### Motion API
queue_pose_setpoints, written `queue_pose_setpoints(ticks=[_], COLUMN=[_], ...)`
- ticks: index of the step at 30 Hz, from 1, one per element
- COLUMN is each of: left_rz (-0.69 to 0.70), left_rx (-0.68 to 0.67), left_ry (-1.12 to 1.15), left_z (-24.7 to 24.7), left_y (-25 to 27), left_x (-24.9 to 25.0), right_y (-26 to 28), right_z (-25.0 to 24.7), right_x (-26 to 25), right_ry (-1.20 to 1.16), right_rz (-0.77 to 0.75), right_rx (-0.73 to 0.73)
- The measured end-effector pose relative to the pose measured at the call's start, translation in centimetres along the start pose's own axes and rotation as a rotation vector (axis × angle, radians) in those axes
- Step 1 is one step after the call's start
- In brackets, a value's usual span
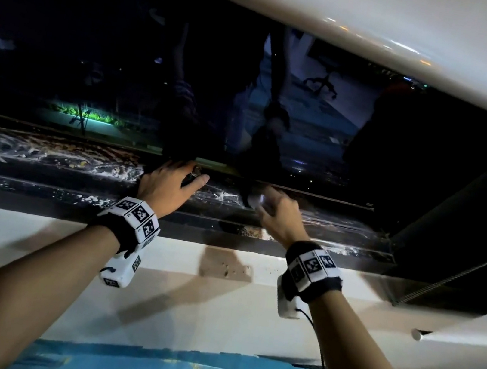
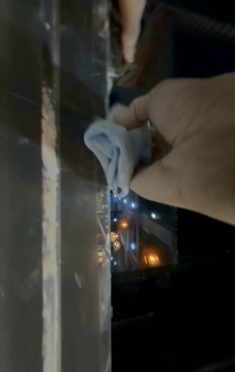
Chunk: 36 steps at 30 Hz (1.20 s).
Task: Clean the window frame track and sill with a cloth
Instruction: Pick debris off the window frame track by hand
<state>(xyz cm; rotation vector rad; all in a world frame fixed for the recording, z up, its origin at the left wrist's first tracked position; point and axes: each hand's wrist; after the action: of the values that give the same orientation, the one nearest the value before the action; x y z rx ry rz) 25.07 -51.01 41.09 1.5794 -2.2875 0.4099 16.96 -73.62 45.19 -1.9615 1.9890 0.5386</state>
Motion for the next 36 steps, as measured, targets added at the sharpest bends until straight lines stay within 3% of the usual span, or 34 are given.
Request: queue_pose_setpoints(ticks=[4, 6, 8, 12, 14, 18, 23, 25, 28, 32, 34, 36], left_rz=[-0.009, -0.016, -0.019, -0.029, -0.035, -0.031, -0.036, -0.037, -0.028, -0.031, -0.029, -0.04], left_rx=[-0.004, -0.006, -0.008, -0.005, 0.0, 0.001, 0.005, 0.009, 0.012, 0.001, 0.007, 0.005], left_ry=[0.006, 0.003, -0.002, -0.019, -0.02, -0.014, -0.024, -0.021, -0.019, -0.021, -0.026, -0.034], left_z=[0.0, 0.1, 0.1, 0.0, -0.1, 0.0, -0.2, -0.1, -0.1, -0.2, -0.1, -0.1], left_y=[-0.1, -0.1, 0.0, 0.2, 0.2, 0.2, 0.2, 0.2, 0.2, 0.3, 0.2, 0.2], left_x=[-0.1, -0.2, -0.2, 0.2, 0.2, 0.3, 0.3, 0.3, 0.4, 0.3, 0.3, 0.3], right_y=[2.4, 2.3, 0.7, -2.0, -2.3, -1.1, 2.5, 2.9, 1.6, -1.1, -2.1, -2.4], right_z=[-2.7, -4.5, -5.2, -2.5, -0.4, 2.2, 0.4, -1.5, -4.2, -3.4, -1.6, -0.3], right_x=[0.8, 1.8, 3.8, 5.5, 4.4, 1.1, 1.0, 2.2, 5.9, 8.4, 7.4, 5.6], right_ry=[-0.187, -0.265, -0.148, 0.094, 0.149, 0.045, -0.11, -0.193, -0.165, 0.104, 0.169, 0.183], right_rz=[-0.054, 0.008, 0.125, 0.357, 0.307, 0.029, -0.139, -0.092, 0.107, 0.465, 0.46, 0.31], right_rx=[-0.098, -0.006, 0.133, 0.049, 0.063, 0.131, -0.025, 0.024, 0.249, 0.102, 0.086, 0.106])
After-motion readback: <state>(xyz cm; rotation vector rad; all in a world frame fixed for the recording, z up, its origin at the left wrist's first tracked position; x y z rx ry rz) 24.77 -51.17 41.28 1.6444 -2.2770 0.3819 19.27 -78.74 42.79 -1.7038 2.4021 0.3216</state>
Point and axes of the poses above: each hand's wrist, its own y-axis away from the middle knuckle, its own z-axis out of the palm, x = y × z, and after that the axes turned 12 degrees about -x, right-handed
